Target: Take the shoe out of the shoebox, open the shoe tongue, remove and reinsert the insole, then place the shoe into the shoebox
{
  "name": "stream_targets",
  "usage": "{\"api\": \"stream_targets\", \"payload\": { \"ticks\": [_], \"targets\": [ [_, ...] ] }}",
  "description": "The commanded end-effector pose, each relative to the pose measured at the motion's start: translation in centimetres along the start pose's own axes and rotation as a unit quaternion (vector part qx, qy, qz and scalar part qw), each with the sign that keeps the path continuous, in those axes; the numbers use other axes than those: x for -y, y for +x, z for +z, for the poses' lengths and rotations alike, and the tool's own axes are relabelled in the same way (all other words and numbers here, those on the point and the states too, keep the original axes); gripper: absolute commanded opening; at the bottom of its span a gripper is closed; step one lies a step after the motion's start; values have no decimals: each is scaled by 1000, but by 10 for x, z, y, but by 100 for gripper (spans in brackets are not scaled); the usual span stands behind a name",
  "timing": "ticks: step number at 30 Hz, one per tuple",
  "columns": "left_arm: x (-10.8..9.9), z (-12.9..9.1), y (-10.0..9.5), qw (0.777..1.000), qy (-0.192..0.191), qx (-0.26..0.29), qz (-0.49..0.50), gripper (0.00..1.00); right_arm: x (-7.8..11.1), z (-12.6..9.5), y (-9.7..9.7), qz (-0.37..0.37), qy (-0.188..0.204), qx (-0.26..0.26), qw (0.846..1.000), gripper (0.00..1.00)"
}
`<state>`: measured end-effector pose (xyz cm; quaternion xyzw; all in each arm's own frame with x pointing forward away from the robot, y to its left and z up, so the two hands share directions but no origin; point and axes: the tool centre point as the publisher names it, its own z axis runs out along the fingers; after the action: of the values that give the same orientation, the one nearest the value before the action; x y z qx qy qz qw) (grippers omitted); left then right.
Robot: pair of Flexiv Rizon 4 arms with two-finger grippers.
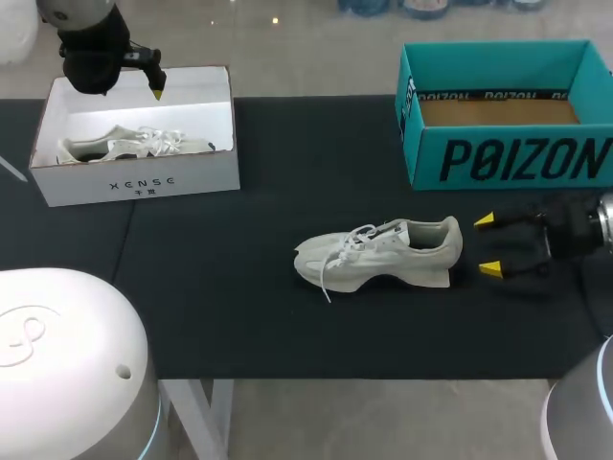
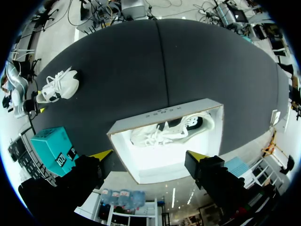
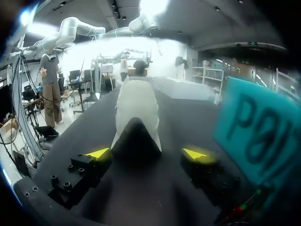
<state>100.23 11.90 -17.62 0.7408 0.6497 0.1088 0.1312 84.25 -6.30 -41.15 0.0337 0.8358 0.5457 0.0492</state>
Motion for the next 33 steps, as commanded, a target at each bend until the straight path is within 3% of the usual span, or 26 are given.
{"api": "stream_targets", "payload": {
  "ticks": [1,17,33],
  "targets": [
    [1,-1,0,1000,-1,0,0,100,4,14,1,0,-11,-4,1000,100],
    [1,-1,0,1000,-1,0,0,100,-13,42,17,-7,-30,-12,999,100],
    [1,-1,0,1000,-1,0,0,100,-6,66,13,1,-28,-26,999,100]
  ]
}}
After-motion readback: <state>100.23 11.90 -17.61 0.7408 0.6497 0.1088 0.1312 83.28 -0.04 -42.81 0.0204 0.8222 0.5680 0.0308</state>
